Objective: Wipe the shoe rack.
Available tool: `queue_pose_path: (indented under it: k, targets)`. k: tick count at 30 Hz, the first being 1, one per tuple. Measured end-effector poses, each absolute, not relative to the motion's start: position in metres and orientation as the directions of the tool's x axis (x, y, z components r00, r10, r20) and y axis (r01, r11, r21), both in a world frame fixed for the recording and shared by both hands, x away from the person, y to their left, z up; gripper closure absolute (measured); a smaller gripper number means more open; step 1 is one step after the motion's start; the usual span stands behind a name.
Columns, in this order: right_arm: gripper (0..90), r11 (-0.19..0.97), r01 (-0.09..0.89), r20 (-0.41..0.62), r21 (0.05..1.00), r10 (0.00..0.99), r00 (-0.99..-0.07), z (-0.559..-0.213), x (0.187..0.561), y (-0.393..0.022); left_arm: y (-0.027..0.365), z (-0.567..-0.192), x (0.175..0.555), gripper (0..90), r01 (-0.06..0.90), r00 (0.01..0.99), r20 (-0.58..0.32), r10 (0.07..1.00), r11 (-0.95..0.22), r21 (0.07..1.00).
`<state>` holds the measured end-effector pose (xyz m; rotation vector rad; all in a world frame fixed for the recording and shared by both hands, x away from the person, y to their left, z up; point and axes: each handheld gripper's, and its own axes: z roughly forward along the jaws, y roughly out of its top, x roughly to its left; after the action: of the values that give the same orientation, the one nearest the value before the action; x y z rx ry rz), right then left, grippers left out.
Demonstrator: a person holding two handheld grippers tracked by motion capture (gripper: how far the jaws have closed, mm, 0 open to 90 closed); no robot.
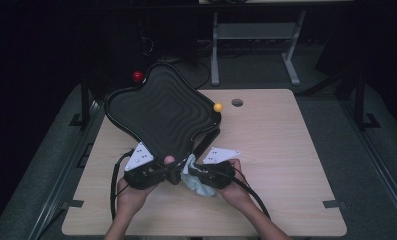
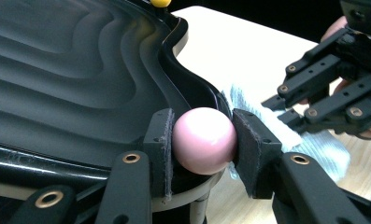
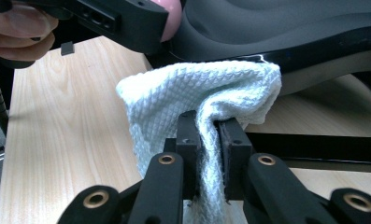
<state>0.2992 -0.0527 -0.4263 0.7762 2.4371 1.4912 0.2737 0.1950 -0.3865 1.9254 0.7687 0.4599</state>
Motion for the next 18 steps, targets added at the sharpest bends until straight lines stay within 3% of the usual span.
queue_pose_path:
  k: [18]
  targets:
    - [80.4, 0.345, 0.473, 0.134, 0.811, 0.678, -0.723, -0.465, 0.339, -0.057, 0.222, -0.384, 0.238, 60.5, 0.314, 0.775, -0.027, 0.632, -0.347, 0.884]
